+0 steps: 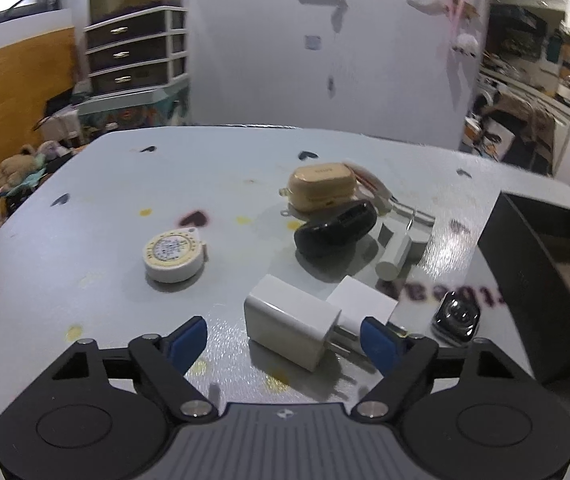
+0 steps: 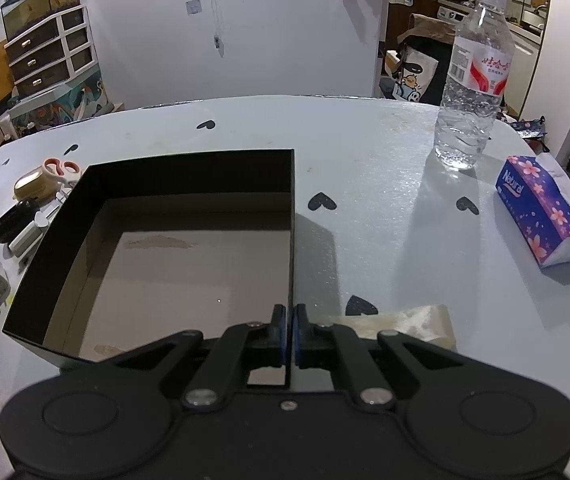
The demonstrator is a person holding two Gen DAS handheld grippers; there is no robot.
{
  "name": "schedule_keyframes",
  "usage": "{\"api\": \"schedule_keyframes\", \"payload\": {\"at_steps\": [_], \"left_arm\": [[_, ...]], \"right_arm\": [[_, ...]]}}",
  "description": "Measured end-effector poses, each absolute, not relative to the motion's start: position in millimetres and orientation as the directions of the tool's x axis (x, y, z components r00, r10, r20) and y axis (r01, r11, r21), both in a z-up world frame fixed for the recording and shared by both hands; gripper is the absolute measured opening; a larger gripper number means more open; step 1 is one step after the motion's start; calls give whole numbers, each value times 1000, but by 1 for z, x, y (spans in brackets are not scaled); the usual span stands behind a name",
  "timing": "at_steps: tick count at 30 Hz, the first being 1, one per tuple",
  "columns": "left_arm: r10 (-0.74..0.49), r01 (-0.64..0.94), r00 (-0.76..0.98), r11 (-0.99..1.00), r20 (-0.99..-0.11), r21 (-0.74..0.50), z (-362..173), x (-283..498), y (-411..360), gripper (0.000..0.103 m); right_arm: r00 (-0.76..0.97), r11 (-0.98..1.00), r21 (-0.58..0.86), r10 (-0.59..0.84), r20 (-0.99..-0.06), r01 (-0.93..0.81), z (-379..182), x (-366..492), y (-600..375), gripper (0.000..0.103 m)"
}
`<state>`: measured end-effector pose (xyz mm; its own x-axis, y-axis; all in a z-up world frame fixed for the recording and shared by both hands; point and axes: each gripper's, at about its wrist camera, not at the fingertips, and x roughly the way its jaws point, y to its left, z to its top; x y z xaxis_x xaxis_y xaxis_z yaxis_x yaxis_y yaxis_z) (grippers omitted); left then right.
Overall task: Organize rigid objects
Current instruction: 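Lower the left gripper onto the white charger and close on it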
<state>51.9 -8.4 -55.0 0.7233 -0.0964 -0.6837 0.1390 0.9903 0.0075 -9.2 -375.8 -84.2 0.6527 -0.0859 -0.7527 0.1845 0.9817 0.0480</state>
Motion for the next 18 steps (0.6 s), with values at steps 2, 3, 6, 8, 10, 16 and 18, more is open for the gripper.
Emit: {"api": "schedule_keyframes", "payload": {"at_steps": [2,3,6,8,10,16,18], "left_arm": [[-144,186,719,983,-680,-11,-58,58,-5,83],[-158,205,718,979,-678,-12,-59,61,-4,83],[-203,262,715,965,-669,-12,-62,70,-2,82],[-255,294,696,954,-671,-59,-64,76,3,69],[-283,303,685,949,-672,-91,-65,78,5,68],[-237,244,716,966,-657,-82,-60,75,1,56],[-239,228,723,968,-648,-103,-52,75,0,55]], "right_arm": [[650,982,49,-85,-755,185,-84,-9,-376,4],[649,981,53,-82,-756,185,-84,-9,-377,4],[647,981,55,-80,-758,186,-83,-8,-377,4],[647,981,53,-81,-758,185,-84,-8,-377,4],[649,981,57,-79,-757,186,-84,-8,-377,4],[646,981,60,-77,-759,187,-84,-7,-377,4],[646,981,59,-77,-759,186,-84,-7,-377,4]]}}
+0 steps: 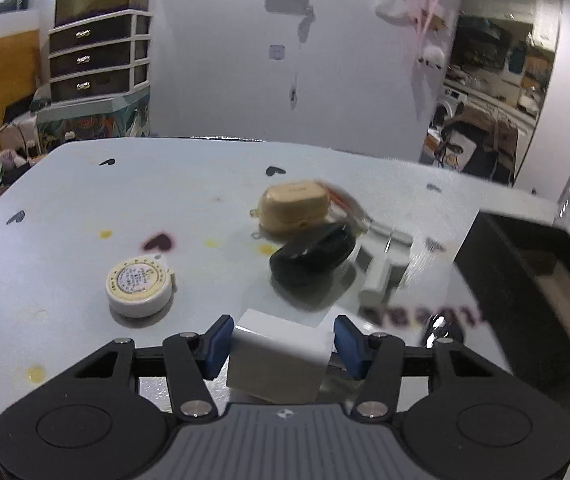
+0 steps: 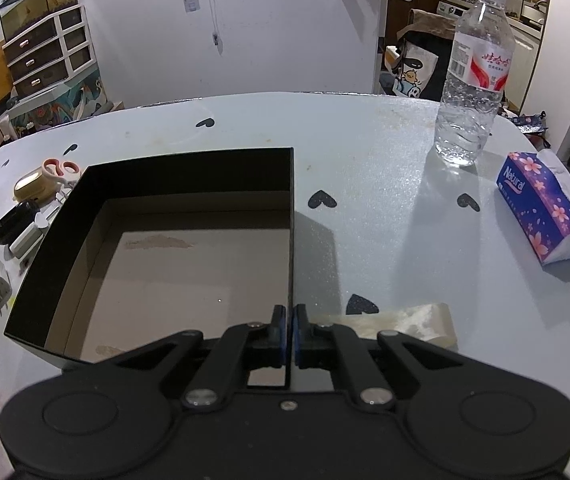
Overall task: Organize rigid objects
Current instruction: 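Lower the left gripper onto the white charger and close on it, then carry the white charger with the left gripper into the black box and release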
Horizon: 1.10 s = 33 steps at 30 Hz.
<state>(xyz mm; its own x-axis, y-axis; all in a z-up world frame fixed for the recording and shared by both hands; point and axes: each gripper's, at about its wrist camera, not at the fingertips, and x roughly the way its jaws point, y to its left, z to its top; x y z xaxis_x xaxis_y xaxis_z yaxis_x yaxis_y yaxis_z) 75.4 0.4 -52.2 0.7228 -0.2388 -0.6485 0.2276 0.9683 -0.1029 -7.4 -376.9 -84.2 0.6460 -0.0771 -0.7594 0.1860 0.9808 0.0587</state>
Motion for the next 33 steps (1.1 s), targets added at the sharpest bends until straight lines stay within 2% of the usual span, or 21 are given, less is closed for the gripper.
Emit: {"api": "schedule_keyframes", "payload": {"at_steps": [5,16,18,20,25,33], "left_arm": [[-289,275,725,954,-625,-122,-34,78,-23,55],[-608,612,561,762,-562,-212,-14,84,-152,55],[-624,641,551,742,-554,-198,-14,81,-171,54],[-665,664,479,702,-574,-259,-21,90,-188,53],[-662,662,405,688,-631,-297,-49,104,-220,52],[-712,670,317,635,-626,-384,-60,111,-254,52]], "right_arm": [[646,981,57,-78,-760,185,-85,-6,-378,4],[643,981,41,-92,-760,189,-85,-5,-374,3],[643,981,42,-93,-760,191,-85,-6,-375,3],[643,981,41,-94,-760,191,-85,-6,-374,3],[644,981,39,-96,-759,192,-85,-6,-374,3],[642,981,39,-93,-761,189,-85,-6,-374,3]]}}
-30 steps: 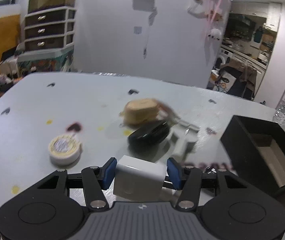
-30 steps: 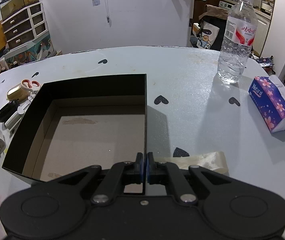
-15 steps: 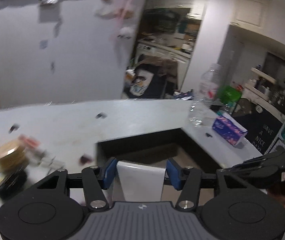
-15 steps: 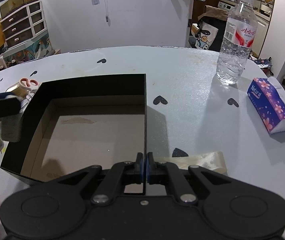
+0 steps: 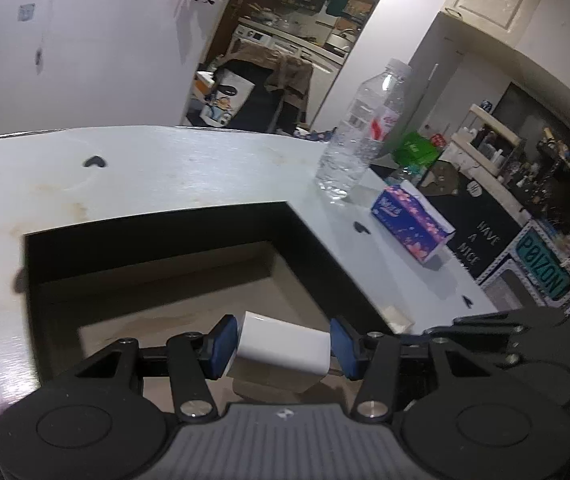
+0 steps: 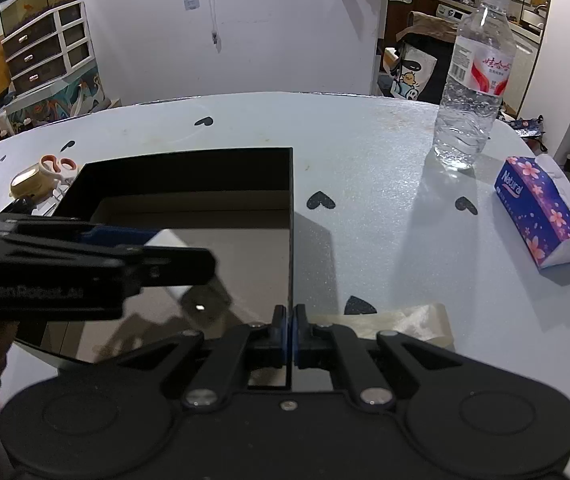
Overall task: Organize rigid objects
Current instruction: 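Carry the white charger with the left gripper into the black box and release, then move the left gripper back over the second white charger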
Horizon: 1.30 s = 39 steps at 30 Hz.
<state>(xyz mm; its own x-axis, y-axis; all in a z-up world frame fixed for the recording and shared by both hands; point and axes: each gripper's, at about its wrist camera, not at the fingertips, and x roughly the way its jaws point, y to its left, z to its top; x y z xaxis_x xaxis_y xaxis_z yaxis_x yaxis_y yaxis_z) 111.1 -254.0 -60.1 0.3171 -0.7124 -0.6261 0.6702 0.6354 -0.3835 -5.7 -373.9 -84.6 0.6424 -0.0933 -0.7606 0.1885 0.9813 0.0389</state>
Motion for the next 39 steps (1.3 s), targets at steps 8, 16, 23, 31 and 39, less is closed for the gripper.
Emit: {"api": "schedule_keyframes", "payload": {"at_steps": [8,16,23,31,39], "left_arm": [[-724,632,333,647,-605,-427,-55,116,-260,89],[-707,628,369,668,-604,-399,-42,108,-236,90],[-663,647,424,699,-617,-306,-29,87,-214,98],[-587,635,517,751,-623,-180,-16,62,-185,103],[-490,568,592,817,-639,-100,-20,58,-158,103]], "right_arm": [[643,981,40,-92,-761,188,-85,-6,-373,3],[644,982,42,-90,-760,186,-85,-6,-373,3],[644,982,41,-90,-759,187,-85,-7,-374,3],[645,981,39,-95,-759,190,-85,-7,-374,3],[644,981,35,-98,-759,190,-86,-7,-374,3]]}}
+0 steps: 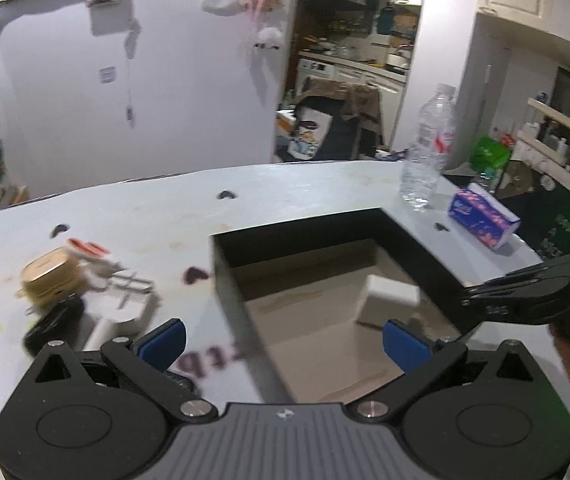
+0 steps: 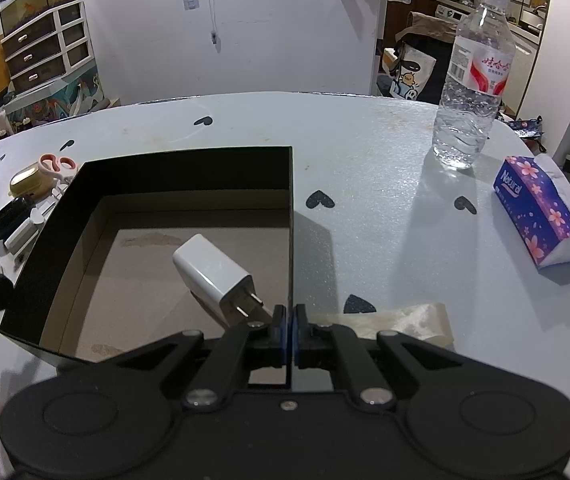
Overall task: Organize rigid objects
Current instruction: 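Move the left gripper back over the second white charger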
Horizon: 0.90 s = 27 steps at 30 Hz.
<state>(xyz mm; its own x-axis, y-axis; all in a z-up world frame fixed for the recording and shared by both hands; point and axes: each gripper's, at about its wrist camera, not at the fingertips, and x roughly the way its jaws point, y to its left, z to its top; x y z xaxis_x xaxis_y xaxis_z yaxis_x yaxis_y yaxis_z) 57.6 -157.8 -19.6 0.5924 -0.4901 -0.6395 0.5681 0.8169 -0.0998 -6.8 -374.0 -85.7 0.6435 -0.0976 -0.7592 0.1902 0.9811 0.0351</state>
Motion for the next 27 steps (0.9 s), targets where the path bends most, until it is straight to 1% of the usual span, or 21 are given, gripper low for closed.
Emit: {"api": "schedule_keyframes", "payload": {"at_steps": [6,15,20,23,27], "left_arm": [[-440,512,623,854,-647,-88,-22,61,-139,103],[-341,420,701,907,-627,-23,-22,64,-98,103],[-318,416,702,909,-638,5,-35,67,-74,103],[-280,415,696,908,-661,52,-45,69,-61,98],[-267,413,674,909,-689,51,-57,80,-43,90]], "right_arm": [[644,981,35,-97,-759,190,-86,-7,-374,3],[643,981,34,-99,-759,192,-86,-6,-374,4],[643,981,35,-98,-759,191,-86,-6,-374,3],[644,981,36,-98,-759,192,-86,-7,-374,3],[643,981,32,-100,-759,190,-87,-6,-374,3]]}}
